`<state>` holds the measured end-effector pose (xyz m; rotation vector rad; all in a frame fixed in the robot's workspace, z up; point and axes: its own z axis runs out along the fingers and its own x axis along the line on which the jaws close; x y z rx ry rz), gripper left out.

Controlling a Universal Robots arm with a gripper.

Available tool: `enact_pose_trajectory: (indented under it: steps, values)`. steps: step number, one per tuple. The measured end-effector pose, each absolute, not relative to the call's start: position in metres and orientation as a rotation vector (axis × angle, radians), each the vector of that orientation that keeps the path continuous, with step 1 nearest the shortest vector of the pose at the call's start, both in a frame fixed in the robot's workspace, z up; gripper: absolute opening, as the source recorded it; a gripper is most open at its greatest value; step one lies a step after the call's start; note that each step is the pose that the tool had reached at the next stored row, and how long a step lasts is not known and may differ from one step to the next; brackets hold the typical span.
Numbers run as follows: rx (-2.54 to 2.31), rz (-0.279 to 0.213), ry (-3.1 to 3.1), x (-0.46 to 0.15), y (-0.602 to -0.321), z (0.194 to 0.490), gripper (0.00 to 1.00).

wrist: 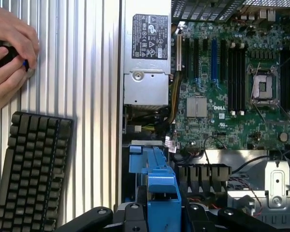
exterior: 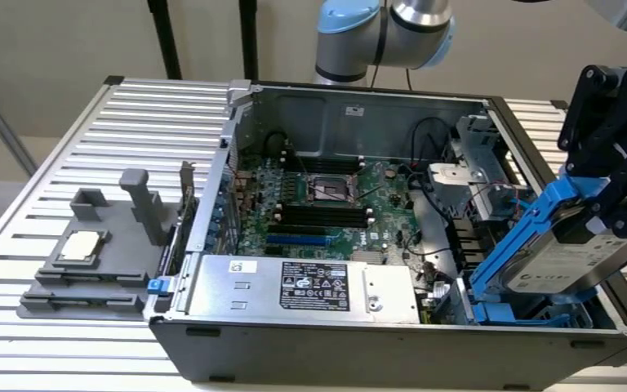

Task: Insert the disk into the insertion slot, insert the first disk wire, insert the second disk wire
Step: 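Insert the disk into the insertion slot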

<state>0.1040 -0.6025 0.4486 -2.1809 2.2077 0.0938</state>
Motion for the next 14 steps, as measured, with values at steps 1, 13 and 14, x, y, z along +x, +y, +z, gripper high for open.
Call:
enact_pose_trajectory:
  steps: [1,13,14]
  values:
    - [-2.181,0.094,2.207,0.1040,-0.6025,0.4482,0.33]
    - [-2.181,0.096,2.206,0.1038,-0.6024,0.4434,0.33]
    - [-2.181,0.096,2.206,0.1038,-0.6023,0.4433,0.33]
